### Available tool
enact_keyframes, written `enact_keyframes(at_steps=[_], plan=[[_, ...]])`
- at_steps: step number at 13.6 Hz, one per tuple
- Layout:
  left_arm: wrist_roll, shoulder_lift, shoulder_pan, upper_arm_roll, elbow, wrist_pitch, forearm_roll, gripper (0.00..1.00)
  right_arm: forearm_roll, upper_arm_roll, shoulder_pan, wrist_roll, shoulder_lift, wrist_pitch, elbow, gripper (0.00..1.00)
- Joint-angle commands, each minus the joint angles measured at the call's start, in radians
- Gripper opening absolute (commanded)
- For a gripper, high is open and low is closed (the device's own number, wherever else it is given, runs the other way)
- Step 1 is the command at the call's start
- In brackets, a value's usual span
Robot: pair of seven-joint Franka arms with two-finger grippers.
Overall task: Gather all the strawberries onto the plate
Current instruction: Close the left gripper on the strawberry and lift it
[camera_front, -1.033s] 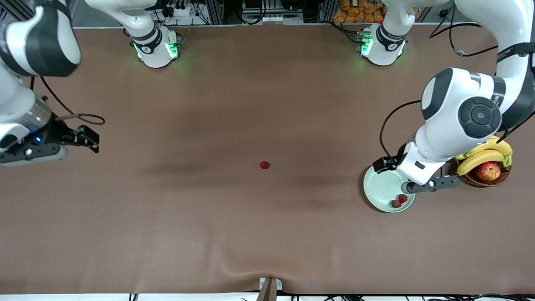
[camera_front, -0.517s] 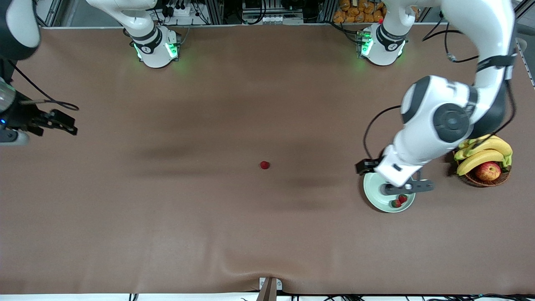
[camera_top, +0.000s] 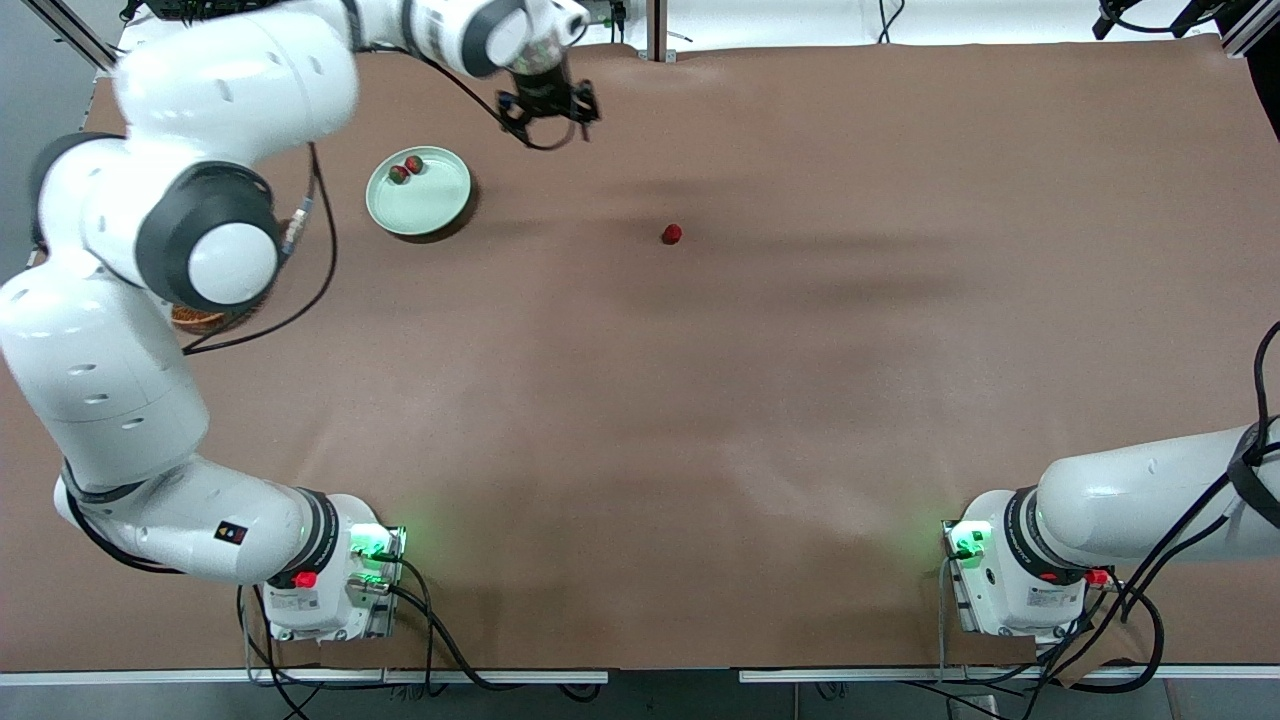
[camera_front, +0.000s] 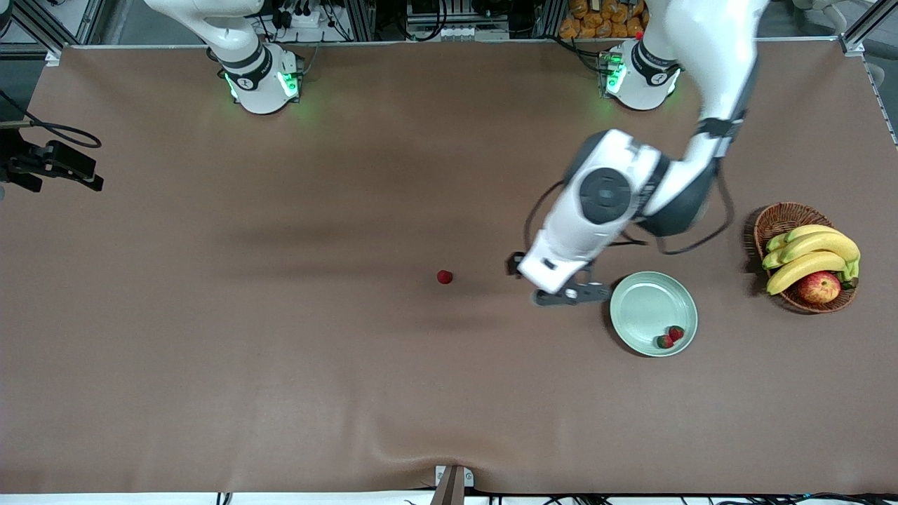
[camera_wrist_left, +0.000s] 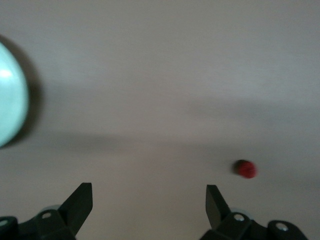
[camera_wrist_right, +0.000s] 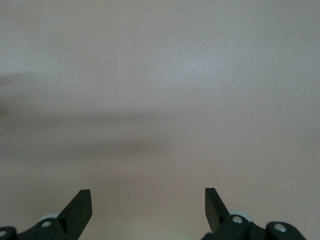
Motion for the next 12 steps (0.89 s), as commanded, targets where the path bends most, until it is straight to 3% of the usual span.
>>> enact_keyframes(at_steps=[1, 4, 6, 12], plan=[[-0.092, 0.085, -0.087, 0.018, 0.017, 0.132, -0.008, 1.0, 0.011, -0.001, 0.008, 0.053, 0.002, -0.031, 0.032, 1.0], [-0.177, 0.176, -0.173, 0.035, 0.033, 0.272, 0.004, 1.0, 0.008, -0.004, 0.008, 0.041, 0.002, -0.029, 0.035, 1.0], [-0.234, 0.224, -0.211, 0.038, 0.063, 0.297, 0.016, 1.0, -0.001, -0.005, 0.008, 0.035, 0.002, -0.029, 0.035, 1.0], [-0.257, 0.297, -0.3, 0.122, 0.073, 0.349, 0.036, 0.81, -0.006, -0.001, 0.005, 0.034, 0.001, -0.029, 0.066, 1.0]])
